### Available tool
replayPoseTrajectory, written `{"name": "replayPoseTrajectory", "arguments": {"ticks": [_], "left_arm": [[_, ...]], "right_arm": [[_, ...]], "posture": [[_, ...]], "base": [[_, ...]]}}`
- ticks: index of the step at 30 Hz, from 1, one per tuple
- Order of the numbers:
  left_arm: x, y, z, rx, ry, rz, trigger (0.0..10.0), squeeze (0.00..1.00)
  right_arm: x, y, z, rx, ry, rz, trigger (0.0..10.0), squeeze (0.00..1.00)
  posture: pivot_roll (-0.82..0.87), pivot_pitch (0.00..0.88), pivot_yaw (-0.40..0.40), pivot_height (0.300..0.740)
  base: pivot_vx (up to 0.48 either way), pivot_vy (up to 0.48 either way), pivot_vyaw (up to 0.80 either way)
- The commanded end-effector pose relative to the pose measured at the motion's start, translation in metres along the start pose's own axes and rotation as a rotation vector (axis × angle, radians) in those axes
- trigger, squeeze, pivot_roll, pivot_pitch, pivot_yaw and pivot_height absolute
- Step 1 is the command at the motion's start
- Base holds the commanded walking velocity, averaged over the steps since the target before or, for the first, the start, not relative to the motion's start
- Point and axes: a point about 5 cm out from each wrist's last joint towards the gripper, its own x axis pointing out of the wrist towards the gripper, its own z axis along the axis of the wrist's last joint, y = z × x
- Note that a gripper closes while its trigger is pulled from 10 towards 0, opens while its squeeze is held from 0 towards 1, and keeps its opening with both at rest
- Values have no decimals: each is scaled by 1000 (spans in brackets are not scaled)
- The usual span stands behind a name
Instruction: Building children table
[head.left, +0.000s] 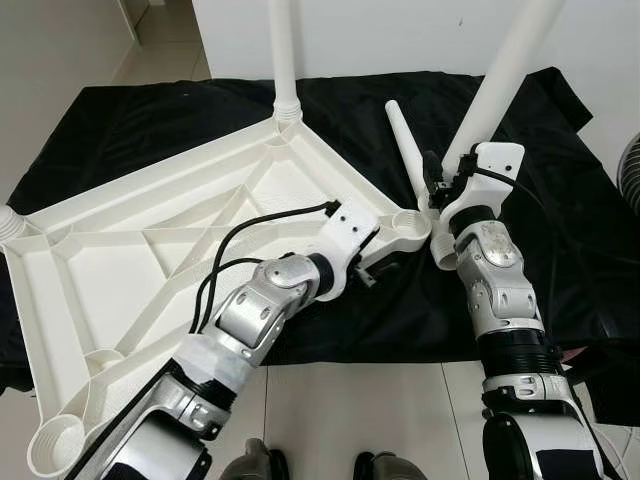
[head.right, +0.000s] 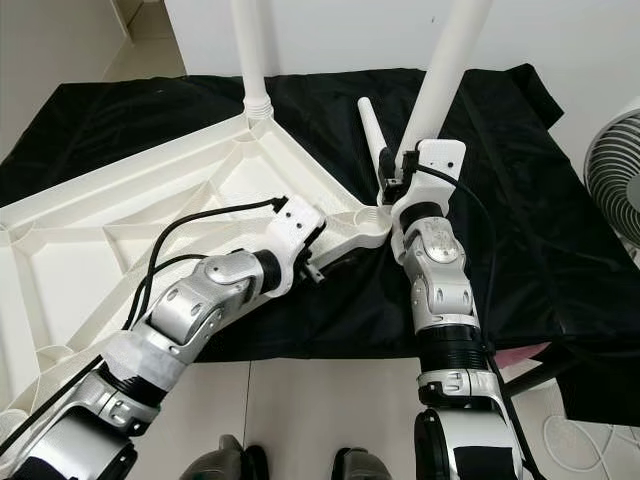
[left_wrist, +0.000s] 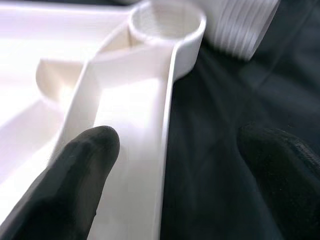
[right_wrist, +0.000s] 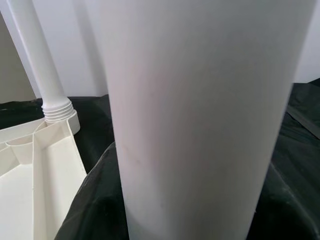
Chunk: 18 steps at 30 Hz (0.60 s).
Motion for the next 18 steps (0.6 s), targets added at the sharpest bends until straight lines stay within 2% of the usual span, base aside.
{"name": "replayPoseTrajectory", "arguments": {"ticks": [1, 4, 6, 11, 13, 15, 16, 18], "left_arm": [[1, -6, -8, -3, 40, -126, 10000, 0], [2, -3, -13, -6, 62, -88, 10000, 0], [6, 5, -19, -31, 100, -9, 10000, 0], [7, 6, -21, -37, 114, 10, 10000, 0], [5, 3, -20, -32, 111, -34, 10000, 0], [-7, -9, -21, -4, 116, -190, 10000, 0], [-7, -9, -21, -4, 116, -190, 10000, 0], [-22, -20, -28, 54, 157, -343, 10000, 0]], "right_arm": [[2, 2, 4, -6, -22, 10, 10000, 0], [2, 1, 4, -7, -22, 7, 10000, 0], [2, 1, 4, -8, -21, 4, 10000, 0], [2, 1, 4, -8, -20, 4, 10000, 0], [2, 1, 4, -10, -20, 4, 10000, 0], [2, 0, 4, -14, -20, 4, 10000, 0], [2, 0, 4, -14, -20, 4, 10000, 0], [2, 0, 5, -16, -21, 4, 10000, 0]], "posture": [[-106, 114, 63, 740], [-106, 114, 63, 740], [-112, 116, 68, 740], [-112, 116, 68, 740], [-112, 116, 68, 740], [-112, 116, 68, 740], [-112, 116, 68, 740], [-114, 116, 68, 740]], "base": [[0, 0, 0], [0, 0, 0], [0, 0, 0], [0, 0, 0], [0, 0, 0], [0, 0, 0], [0, 0, 0], [0, 0, 0]]}}
